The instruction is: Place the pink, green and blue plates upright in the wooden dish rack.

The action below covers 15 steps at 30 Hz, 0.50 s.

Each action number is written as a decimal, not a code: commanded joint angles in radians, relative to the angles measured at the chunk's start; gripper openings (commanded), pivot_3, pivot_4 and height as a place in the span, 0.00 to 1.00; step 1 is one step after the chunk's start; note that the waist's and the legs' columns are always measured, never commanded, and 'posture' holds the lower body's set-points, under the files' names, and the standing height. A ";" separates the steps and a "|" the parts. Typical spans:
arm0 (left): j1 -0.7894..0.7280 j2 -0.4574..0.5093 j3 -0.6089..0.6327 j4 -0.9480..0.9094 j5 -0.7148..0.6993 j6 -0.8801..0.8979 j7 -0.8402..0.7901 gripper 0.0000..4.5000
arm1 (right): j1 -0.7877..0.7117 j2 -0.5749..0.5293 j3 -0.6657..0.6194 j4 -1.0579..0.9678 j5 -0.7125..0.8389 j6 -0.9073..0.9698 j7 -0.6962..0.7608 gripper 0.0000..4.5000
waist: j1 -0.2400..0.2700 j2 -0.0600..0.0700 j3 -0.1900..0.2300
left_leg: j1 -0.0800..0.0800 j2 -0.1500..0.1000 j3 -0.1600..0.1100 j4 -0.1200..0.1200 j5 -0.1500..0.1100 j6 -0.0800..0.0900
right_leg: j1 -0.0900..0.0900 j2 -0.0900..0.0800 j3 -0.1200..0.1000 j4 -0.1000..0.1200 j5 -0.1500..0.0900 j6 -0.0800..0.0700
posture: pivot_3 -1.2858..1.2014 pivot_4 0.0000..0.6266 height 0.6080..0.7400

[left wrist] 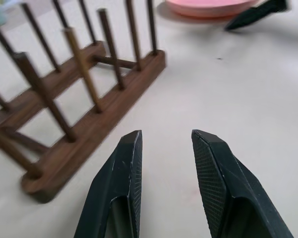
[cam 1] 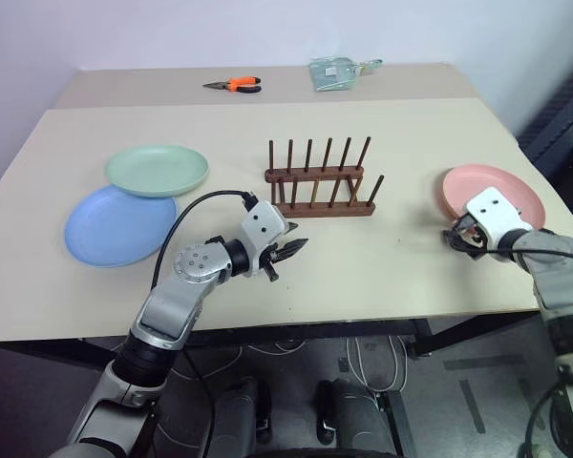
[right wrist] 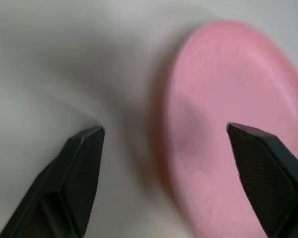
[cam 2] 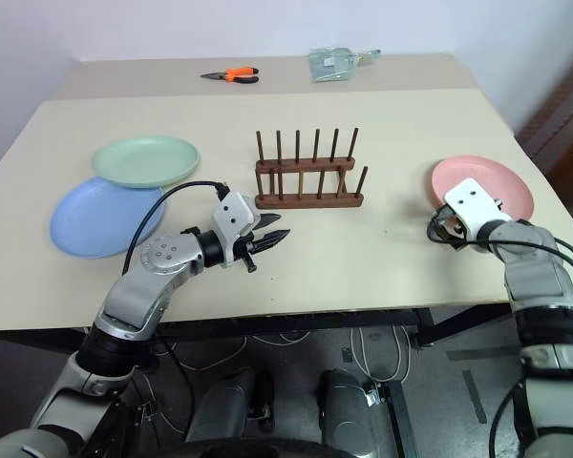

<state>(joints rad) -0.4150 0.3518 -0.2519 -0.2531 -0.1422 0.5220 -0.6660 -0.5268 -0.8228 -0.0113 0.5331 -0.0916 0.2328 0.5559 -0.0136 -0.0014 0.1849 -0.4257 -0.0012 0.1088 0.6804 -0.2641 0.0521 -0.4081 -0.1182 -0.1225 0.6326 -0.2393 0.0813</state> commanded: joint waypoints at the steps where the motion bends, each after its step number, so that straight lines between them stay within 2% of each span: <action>1: -0.013 -0.005 0.020 -0.053 -0.022 0.021 0.010 0.35 | -0.073 0.008 0.012 0.154 -0.038 -0.085 -0.041 0.59 | 0.003 0.000 0.000 | 0.000 0.000 0.000 0.000 0.000 0.000 | 0.000 0.000 0.000 0.000 0.000 0.000 | 0.52 0.24 1.00; 4: 0.000 0.006 0.023 -0.067 -0.019 0.029 0.015 0.35 | -0.102 0.015 0.017 0.200 -0.043 -0.141 -0.048 0.24 | 0.004 0.000 0.000 | -0.001 0.000 0.000 0.000 0.000 0.000 | 0.000 0.000 0.000 0.000 0.000 0.001 | 0.52 0.24 1.00; 6: 0.011 0.019 0.032 -0.077 -0.017 0.037 0.023 0.35 | -0.098 0.007 0.011 0.150 -0.040 -0.186 -0.047 0.01 | 0.003 0.000 0.000 | -0.001 -0.001 0.000 0.000 0.000 0.000 | 0.000 0.000 0.000 0.000 -0.001 0.001 | 0.52 0.24 1.00; 8: 0.020 0.035 0.049 -0.082 -0.019 0.039 0.027 0.35 | -0.084 0.000 -0.020 0.023 -0.005 -0.218 -0.029 0.00 | 0.001 0.001 0.001 | 0.000 -0.001 0.000 0.000 0.000 0.000 | 0.000 0.000 0.000 0.000 -0.001 0.001 | 0.52 0.24 1.00; 10: 0.025 0.046 0.070 -0.080 -0.028 0.046 0.032 0.35 | -0.087 0.026 -0.088 -0.132 0.109 -0.150 0.014 0.00 | -0.003 0.004 0.002 | 0.000 0.000 0.000 0.000 0.000 0.000 | 0.000 0.000 0.000 0.000 -0.001 0.001 | 0.52 0.24 1.00; 12: 0.033 0.062 0.098 -0.071 -0.037 0.049 0.032 0.35 | -0.137 0.090 -0.209 -0.382 0.388 0.072 0.048 0.00 | -0.004 0.005 0.002 | 0.000 0.000 0.000 0.000 0.000 0.000 | 0.000 0.000 0.001 0.000 -0.001 0.001 | 0.52 0.24 1.00; 15: 0.044 0.083 0.115 -0.064 -0.043 0.039 0.026 0.35 | -0.211 0.157 -0.356 -0.628 0.797 0.381 0.027 0.00 | 0.001 0.006 0.003 | 0.000 0.001 -0.001 0.000 0.000 -0.001 | -0.001 0.001 0.001 0.001 0.000 0.001 | 0.52 0.24 1.00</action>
<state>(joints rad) -0.3818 0.4278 -0.1669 -0.2949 -0.1750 0.5728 -0.6379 -0.6903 -0.6657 -0.2654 0.0535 0.4893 0.4895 0.5933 -0.0128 0.0048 0.1877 -0.4263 0.0001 0.1074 0.6798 -0.2639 0.0514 -0.4092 -0.1178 -0.1223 0.6333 -0.2396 0.0818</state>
